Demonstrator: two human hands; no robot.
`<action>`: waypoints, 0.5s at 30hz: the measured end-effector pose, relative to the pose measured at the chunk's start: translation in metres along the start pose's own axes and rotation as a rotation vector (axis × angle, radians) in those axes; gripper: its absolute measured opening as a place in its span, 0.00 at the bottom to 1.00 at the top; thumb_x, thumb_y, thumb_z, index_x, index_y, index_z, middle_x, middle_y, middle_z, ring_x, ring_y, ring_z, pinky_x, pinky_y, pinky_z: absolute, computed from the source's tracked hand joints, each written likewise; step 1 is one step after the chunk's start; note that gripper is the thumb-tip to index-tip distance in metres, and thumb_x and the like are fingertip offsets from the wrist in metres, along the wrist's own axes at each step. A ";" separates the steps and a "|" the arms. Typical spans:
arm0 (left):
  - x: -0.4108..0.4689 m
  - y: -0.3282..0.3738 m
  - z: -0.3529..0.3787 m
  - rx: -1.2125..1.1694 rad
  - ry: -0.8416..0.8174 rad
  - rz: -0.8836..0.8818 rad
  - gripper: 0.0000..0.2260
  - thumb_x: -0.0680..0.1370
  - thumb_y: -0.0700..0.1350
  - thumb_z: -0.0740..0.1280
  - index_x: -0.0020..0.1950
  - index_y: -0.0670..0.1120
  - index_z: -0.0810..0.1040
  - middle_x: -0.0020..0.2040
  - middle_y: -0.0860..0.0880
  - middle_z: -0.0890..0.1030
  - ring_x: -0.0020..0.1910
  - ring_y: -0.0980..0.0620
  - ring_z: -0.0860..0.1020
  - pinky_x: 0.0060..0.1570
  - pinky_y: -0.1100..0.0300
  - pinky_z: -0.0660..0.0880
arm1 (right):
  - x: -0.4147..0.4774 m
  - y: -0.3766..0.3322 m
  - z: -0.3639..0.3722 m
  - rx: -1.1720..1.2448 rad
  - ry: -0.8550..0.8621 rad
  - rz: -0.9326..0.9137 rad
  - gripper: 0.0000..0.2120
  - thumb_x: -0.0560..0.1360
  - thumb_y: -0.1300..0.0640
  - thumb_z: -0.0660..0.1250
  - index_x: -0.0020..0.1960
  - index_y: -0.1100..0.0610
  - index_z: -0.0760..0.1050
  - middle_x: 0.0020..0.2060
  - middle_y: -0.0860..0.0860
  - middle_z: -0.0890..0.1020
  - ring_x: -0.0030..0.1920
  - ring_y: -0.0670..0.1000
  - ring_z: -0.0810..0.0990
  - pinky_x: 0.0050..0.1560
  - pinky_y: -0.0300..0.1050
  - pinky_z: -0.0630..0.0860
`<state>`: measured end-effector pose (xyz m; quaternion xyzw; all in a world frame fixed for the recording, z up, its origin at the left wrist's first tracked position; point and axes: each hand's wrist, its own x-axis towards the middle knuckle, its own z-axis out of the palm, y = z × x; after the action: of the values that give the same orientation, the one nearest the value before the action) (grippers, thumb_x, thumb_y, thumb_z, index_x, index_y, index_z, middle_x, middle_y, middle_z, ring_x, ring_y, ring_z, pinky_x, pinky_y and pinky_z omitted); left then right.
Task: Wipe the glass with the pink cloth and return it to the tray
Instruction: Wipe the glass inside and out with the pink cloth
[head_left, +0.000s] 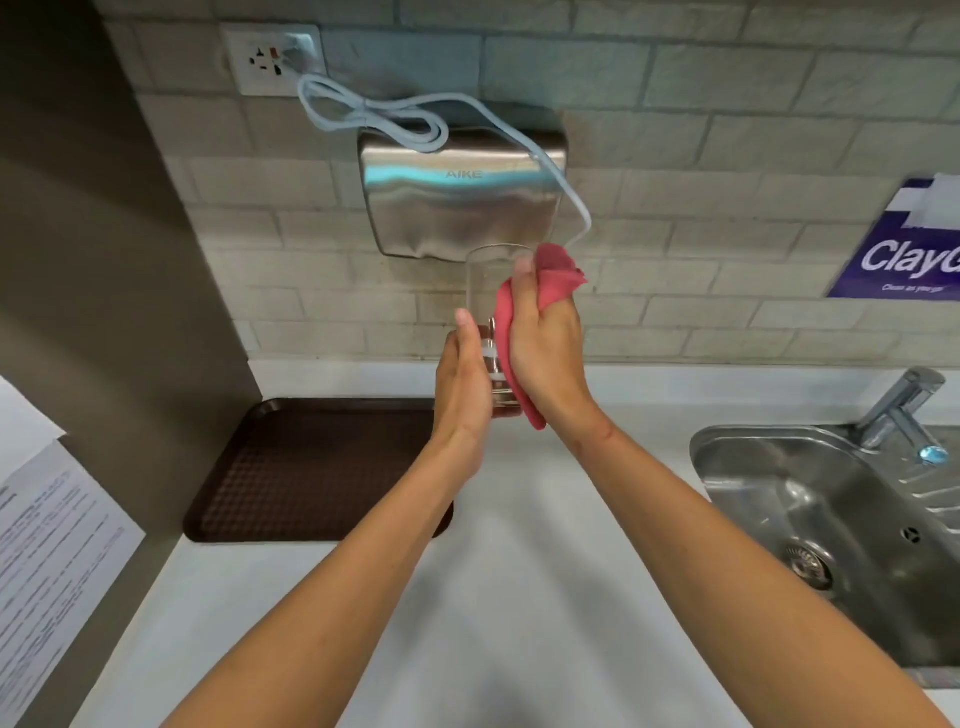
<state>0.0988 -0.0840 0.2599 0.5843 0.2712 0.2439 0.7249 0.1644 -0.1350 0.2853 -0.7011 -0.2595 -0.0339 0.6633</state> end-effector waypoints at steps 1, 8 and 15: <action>0.000 0.000 -0.002 -0.029 -0.011 -0.023 0.43 0.73 0.80 0.50 0.79 0.57 0.73 0.74 0.44 0.80 0.71 0.42 0.80 0.67 0.35 0.79 | -0.005 0.003 0.000 -0.032 0.017 -0.037 0.20 0.85 0.40 0.61 0.50 0.57 0.75 0.46 0.58 0.81 0.41 0.48 0.81 0.50 0.47 0.83; 0.001 -0.003 -0.005 -0.162 -0.031 -0.143 0.36 0.82 0.75 0.52 0.76 0.52 0.76 0.59 0.42 0.89 0.50 0.43 0.90 0.34 0.53 0.84 | -0.027 -0.001 -0.005 0.029 0.306 -0.178 0.18 0.77 0.48 0.78 0.60 0.50 0.72 0.46 0.42 0.83 0.44 0.42 0.85 0.46 0.39 0.82; 0.008 -0.006 -0.012 -0.290 -0.082 -0.042 0.29 0.85 0.69 0.55 0.56 0.53 0.90 0.61 0.42 0.89 0.62 0.46 0.87 0.65 0.50 0.79 | -0.074 0.011 -0.002 -0.256 -0.168 -0.281 0.26 0.86 0.55 0.61 0.81 0.64 0.66 0.83 0.57 0.65 0.85 0.54 0.60 0.84 0.49 0.59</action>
<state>0.0965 -0.0707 0.2514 0.4771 0.2158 0.2412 0.8171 0.1058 -0.1606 0.2467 -0.7368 -0.4027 -0.1003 0.5338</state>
